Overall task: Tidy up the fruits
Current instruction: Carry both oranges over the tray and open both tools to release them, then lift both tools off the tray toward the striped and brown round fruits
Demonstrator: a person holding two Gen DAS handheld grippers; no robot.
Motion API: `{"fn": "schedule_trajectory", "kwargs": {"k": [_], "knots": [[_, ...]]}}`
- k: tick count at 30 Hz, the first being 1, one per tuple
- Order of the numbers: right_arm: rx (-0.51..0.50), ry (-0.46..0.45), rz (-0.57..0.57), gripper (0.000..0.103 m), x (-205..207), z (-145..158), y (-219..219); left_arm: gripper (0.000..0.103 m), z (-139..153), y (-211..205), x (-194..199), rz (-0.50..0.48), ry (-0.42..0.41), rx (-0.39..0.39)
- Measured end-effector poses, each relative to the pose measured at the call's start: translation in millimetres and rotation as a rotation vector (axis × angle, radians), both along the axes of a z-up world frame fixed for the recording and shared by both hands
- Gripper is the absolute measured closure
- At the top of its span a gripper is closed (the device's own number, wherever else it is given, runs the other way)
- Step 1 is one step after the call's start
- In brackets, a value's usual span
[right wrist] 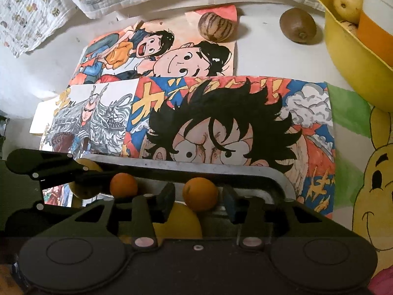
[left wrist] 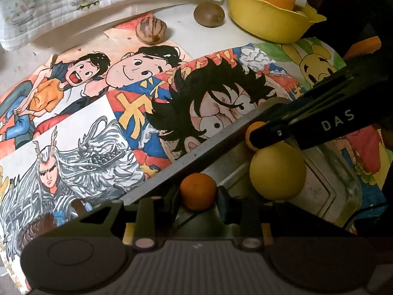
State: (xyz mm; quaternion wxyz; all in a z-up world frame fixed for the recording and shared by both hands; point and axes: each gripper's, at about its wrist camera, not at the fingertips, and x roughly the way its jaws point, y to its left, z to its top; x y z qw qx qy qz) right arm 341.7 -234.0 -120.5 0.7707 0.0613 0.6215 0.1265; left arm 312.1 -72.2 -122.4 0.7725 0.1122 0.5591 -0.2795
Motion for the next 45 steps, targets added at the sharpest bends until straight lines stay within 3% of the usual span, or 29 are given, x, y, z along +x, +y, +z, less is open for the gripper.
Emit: {"fn": "schedule_trajectory", "kwargs": {"k": [4, 6, 10, 15, 27, 33, 45], "knots": [[0.006, -0.026, -0.008, 0.043, -8, 10, -3, 0.058, 7, 2, -6, 0.008, -0.009, -0.002], [0.008, -0.04, -0.005, 0.038, -13, 15, -4, 0.047, 14, 4, -10, 0.01, -0.027, -0.009], [0.005, -0.074, 0.003, 0.028, -26, 26, -3, 0.042, 26, 8, -20, 0.023, -0.052, -0.022], [-0.003, -0.108, -0.017, 0.02, -47, 38, -4, 0.027, 39, 15, -35, 0.05, -0.094, -0.014], [0.019, -0.133, -0.127, 0.01, -113, 48, -2, 0.007, 56, 57, -87, 0.204, -0.108, -0.005], [0.023, -0.134, -0.134, 0.005, -149, 47, 5, 0.003, 58, 78, -113, 0.273, -0.122, -0.005], [0.024, -0.093, -0.158, 0.001, -203, 34, 22, 0.001, 51, 89, -165, 0.252, -0.091, 0.015]]}}
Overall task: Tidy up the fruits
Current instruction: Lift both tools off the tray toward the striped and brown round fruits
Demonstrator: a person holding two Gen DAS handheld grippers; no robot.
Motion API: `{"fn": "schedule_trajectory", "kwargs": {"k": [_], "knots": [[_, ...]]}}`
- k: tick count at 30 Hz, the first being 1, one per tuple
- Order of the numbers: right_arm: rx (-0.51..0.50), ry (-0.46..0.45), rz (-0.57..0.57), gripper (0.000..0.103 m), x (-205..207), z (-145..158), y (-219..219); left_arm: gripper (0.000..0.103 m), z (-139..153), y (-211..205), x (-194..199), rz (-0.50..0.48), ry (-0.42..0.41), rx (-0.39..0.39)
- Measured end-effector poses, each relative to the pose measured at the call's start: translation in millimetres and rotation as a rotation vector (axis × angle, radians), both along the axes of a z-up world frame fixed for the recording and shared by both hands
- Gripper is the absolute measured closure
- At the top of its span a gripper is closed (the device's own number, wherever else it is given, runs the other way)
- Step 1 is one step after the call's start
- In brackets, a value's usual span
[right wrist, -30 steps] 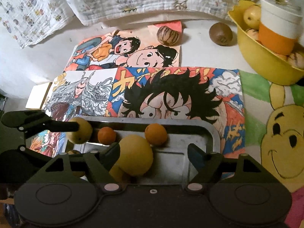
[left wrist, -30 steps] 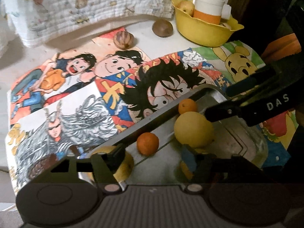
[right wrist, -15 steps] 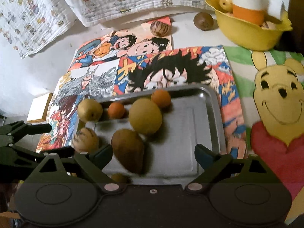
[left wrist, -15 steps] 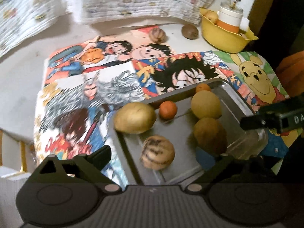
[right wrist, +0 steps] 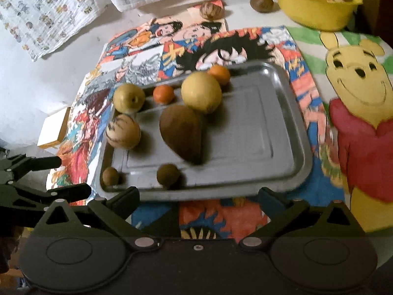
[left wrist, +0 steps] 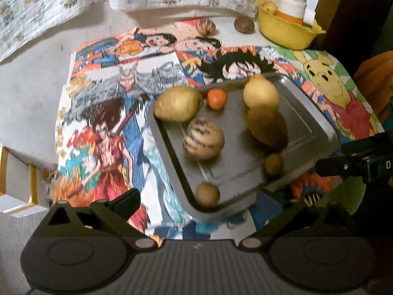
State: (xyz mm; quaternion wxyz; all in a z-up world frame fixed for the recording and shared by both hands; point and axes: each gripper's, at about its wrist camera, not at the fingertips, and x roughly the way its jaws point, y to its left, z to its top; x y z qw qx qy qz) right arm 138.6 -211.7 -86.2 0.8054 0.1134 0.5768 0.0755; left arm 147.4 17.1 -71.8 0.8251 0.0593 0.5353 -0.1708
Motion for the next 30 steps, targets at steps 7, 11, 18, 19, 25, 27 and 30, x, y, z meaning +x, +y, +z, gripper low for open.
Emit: {"fn": "schedule_trajectory", "kwargs": {"k": [7, 11, 18, 19, 25, 27, 30], "knots": [[-0.049, 0.012, -0.041, 0.001, -21, 1, -4, 0.001, -9, 2, -13, 0.006, 0.067, -0.012], [-0.075, 0.01, -0.062, 0.001, -27, 5, -10, 0.001, -9, -4, -17, -0.022, 0.089, -0.022], [-0.149, -0.008, -0.086, 0.001, -34, 8, -18, 0.001, -11, -25, -20, -0.128, 0.137, -0.059], [-0.153, -0.007, -0.095, 0.001, -34, 7, -20, 0.001, -11, -28, -20, -0.142, 0.141, -0.068], [-0.18, -0.008, -0.124, 0.001, -28, 6, -31, 0.001, -8, -41, -9, -0.169, 0.186, -0.109], [-0.209, -0.021, -0.115, 0.001, -24, 9, -32, 0.001, -5, -44, -2, -0.167, 0.2, -0.124], [-0.26, -0.052, -0.093, 0.001, -15, 14, -35, 0.001, 0, -48, 10, -0.165, 0.201, -0.145]]}}
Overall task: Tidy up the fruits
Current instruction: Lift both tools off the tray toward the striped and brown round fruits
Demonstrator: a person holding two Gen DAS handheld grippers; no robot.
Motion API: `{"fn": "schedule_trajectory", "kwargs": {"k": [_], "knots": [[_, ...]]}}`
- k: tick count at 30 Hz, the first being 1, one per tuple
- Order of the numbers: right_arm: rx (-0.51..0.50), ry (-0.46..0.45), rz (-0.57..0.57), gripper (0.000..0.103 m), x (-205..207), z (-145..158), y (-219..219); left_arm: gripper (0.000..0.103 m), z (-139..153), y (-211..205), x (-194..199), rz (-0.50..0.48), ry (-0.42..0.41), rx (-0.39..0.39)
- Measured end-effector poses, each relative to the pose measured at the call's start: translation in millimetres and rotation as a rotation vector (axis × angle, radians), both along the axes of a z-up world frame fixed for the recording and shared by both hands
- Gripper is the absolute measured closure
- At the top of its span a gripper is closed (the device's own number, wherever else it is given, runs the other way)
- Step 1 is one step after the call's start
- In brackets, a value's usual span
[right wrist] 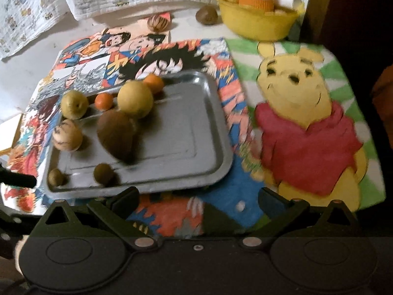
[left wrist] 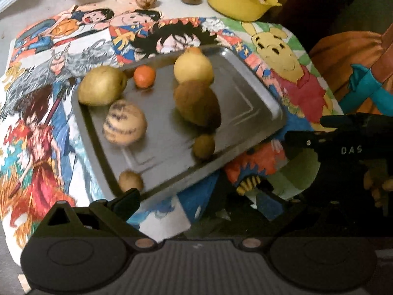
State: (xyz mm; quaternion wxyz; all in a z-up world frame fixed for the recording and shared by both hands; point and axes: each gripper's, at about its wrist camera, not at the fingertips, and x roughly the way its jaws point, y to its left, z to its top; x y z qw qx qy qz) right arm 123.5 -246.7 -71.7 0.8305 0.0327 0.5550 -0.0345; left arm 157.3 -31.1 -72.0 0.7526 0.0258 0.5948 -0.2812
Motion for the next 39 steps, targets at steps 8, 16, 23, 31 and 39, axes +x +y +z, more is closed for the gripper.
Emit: {"fn": "schedule_trajectory", "kwargs": {"k": [8, 16, 23, 31, 39], "knots": [[-0.125, -0.058, 0.167, 0.001, 45, 19, -2, 0.001, 12, -13, 44, 0.01, -0.039, -0.039], [-0.177, -0.074, 0.31, 0.001, 112, 25, -4, 0.001, 9, -23, 100, 0.084, -0.067, -0.022], [-0.234, -0.061, 0.514, 0.001, 182, 30, -5, 0.001, 8, -29, 151, 0.192, -0.108, -0.053], [-0.349, -0.072, 0.756, 0.001, 262, 30, 0, 0.001, 3, -40, 211, 0.248, -0.208, -0.033], [-0.381, 0.05, 0.954, 0.001, 340, 31, 11, 0.001, -9, -57, 262, 0.24, -0.296, 0.001]]}}
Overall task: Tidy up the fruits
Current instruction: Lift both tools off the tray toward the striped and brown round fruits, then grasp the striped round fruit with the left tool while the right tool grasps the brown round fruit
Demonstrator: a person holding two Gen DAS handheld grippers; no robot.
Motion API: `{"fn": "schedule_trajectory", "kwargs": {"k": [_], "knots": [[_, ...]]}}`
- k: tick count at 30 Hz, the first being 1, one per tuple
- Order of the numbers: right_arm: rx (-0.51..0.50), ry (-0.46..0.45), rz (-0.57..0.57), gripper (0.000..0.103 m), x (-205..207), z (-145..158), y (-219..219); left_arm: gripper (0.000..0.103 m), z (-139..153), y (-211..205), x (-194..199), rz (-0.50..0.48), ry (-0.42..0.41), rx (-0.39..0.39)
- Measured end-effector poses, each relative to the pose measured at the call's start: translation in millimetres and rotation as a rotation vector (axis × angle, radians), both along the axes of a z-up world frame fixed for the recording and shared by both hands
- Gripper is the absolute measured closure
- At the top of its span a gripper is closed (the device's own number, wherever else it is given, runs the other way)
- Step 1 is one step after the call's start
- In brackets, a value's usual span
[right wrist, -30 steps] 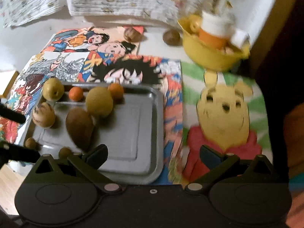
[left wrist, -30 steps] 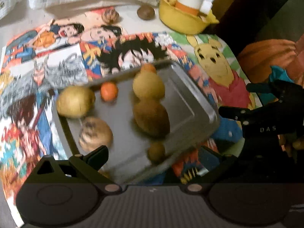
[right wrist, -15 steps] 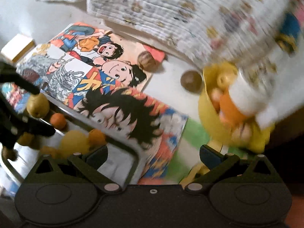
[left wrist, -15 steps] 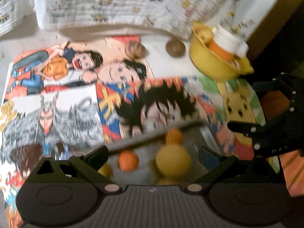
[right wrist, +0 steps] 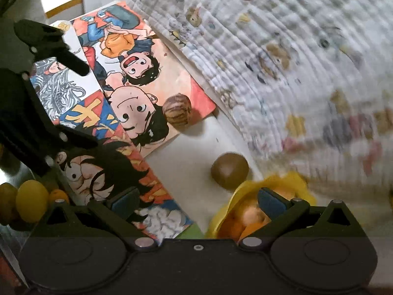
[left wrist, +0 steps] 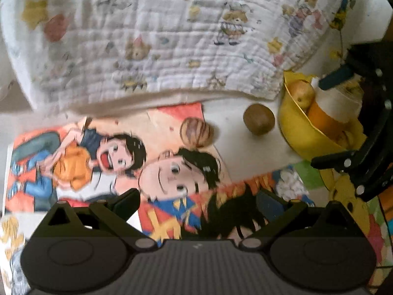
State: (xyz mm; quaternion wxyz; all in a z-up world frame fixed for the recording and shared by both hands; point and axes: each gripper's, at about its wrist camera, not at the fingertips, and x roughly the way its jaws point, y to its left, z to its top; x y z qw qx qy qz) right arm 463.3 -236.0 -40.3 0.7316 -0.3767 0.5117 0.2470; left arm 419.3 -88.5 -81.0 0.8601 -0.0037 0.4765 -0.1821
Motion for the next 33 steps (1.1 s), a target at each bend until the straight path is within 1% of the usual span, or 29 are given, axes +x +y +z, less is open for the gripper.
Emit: {"fn": "schedule_trajectory", "kwargs": {"k": [3, 5, 7, 9, 11, 14, 18, 21, 23, 25, 29, 33], "knots": [[-0.06, 0.046, 0.09, 0.001, 24, -1, 8, 0.001, -3, -5, 11, 0.002, -0.01, -0.003], [-0.105, 0.106, 0.154, 0.001, 37, -7, 13, 0.001, -6, -8, 16, 0.0, -0.02, 0.005], [-0.144, 0.177, 0.192, 0.001, 51, -17, 15, 0.001, -9, -11, 21, 0.012, -0.052, 0.03], [-0.185, 0.21, 0.223, 0.001, 62, -30, 14, 0.001, -10, -14, 24, 0.04, -0.102, 0.055], [-0.21, 0.241, 0.227, 0.001, 74, -41, 12, 0.001, -13, -16, 31, 0.06, -0.118, 0.061], [-0.204, 0.271, 0.217, 0.002, 88, -53, 8, 0.001, -18, -17, 41, 0.089, -0.117, 0.043], [-0.205, 0.292, 0.22, 0.007, 101, -64, 8, 0.001, -26, -20, 53, 0.092, -0.113, 0.031], [-0.206, 0.331, 0.235, 0.007, 102, -73, 9, 0.001, -33, -22, 59, 0.088, -0.112, 0.031], [-0.225, 0.328, 0.248, 0.007, 100, -80, 10, 0.001, -37, -24, 60, 0.087, -0.107, 0.028], [-0.241, 0.305, 0.244, 0.007, 97, -85, 11, 0.003, -41, -26, 62, 0.085, -0.105, 0.027], [-0.305, 0.213, 0.28, 0.008, 82, -98, 12, 0.006, -46, -31, 65, 0.075, -0.107, 0.033], [-0.374, 0.153, 0.333, 0.012, 72, -113, 12, 0.011, -50, -37, 69, 0.066, -0.104, 0.041]]}}
